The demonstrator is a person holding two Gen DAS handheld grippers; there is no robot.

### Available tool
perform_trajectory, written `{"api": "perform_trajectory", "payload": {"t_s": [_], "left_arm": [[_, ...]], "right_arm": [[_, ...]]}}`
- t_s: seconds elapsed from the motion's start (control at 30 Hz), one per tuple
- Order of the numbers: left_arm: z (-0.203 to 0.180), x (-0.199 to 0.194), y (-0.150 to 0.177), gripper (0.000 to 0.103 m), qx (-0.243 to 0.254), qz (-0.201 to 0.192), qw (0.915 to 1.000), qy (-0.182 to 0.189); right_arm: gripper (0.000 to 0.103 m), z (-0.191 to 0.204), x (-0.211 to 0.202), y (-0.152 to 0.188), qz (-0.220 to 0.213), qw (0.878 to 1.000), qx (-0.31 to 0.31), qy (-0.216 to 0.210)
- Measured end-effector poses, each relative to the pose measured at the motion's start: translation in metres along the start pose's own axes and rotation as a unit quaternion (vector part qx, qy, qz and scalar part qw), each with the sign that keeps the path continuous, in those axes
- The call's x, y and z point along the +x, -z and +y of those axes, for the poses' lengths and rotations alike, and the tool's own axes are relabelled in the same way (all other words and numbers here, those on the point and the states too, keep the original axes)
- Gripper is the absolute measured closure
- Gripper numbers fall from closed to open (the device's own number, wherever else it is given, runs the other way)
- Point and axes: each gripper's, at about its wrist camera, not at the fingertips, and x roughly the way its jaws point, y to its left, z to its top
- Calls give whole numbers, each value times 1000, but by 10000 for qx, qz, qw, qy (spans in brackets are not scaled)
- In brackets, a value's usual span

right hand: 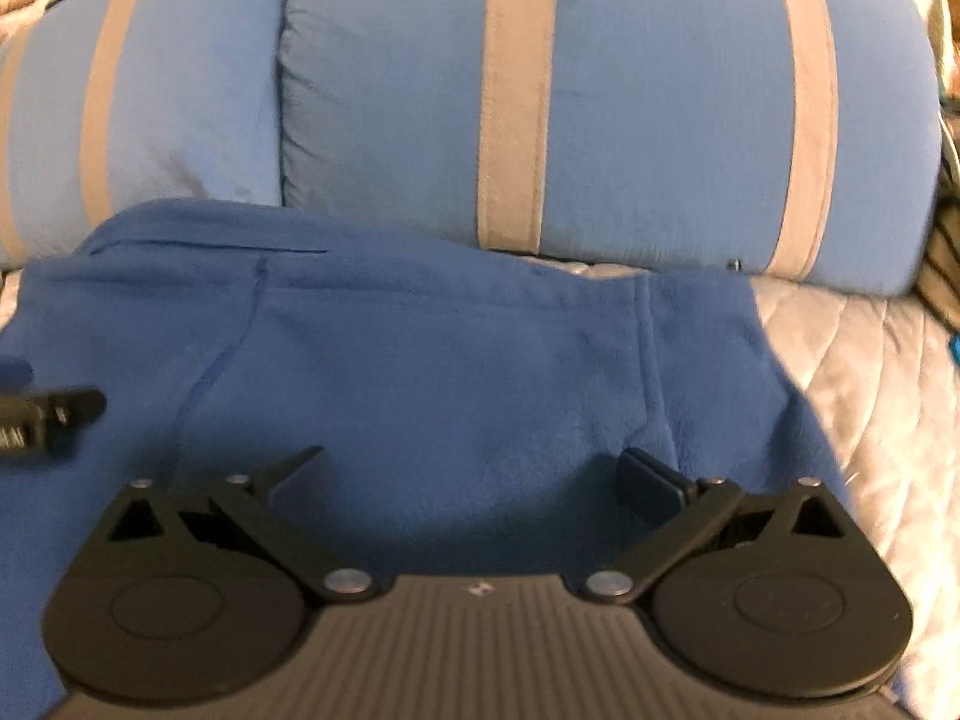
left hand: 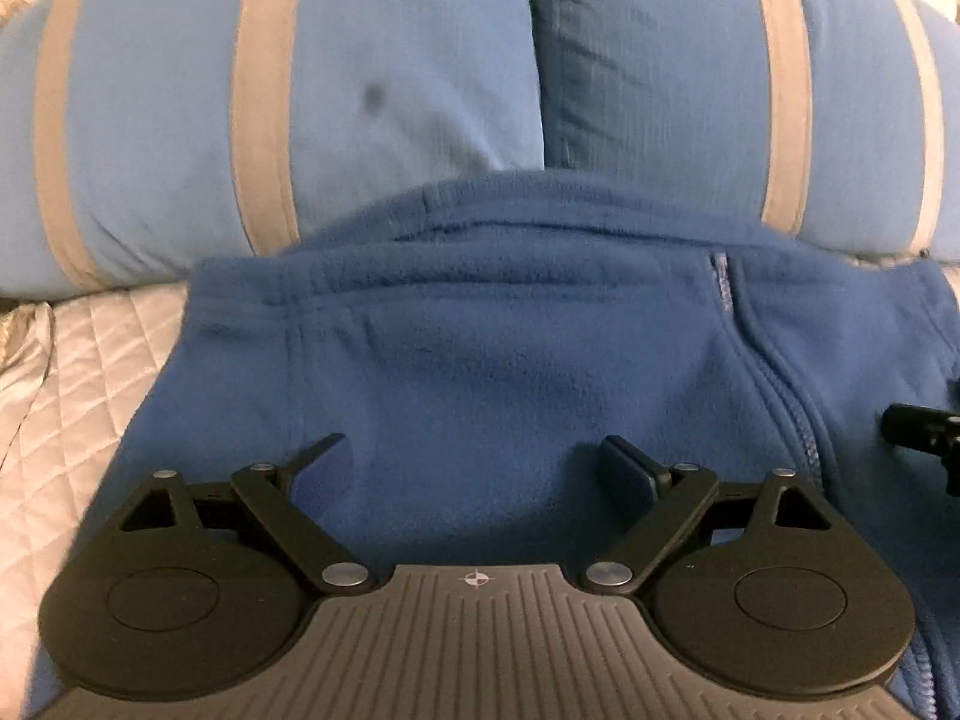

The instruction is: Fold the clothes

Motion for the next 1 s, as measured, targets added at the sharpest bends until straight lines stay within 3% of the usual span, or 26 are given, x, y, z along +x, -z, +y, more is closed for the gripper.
{"api": "perform_trajectory", "payload": {"t_s": [0.1, 0.6, 0.83, 1.0], "left_arm": [[-10, 1, 0, 13, 297, -10, 9994, -169], [-2, -7, -15, 11, 161, 295, 9994, 3], [29, -36, -31, 12, -377, 277, 9986, 228], [53, -56, -35, 12, -209, 273, 9983, 476]], "right_arm": [[1, 0, 5, 5, -58, 10000, 27, 28], [1, 0, 12, 17, -166, 9998, 97, 83], [1, -10, -3, 12, -195, 9992, 348, 27], [1, -27, -14, 5, -82, 9982, 575, 135]]}}
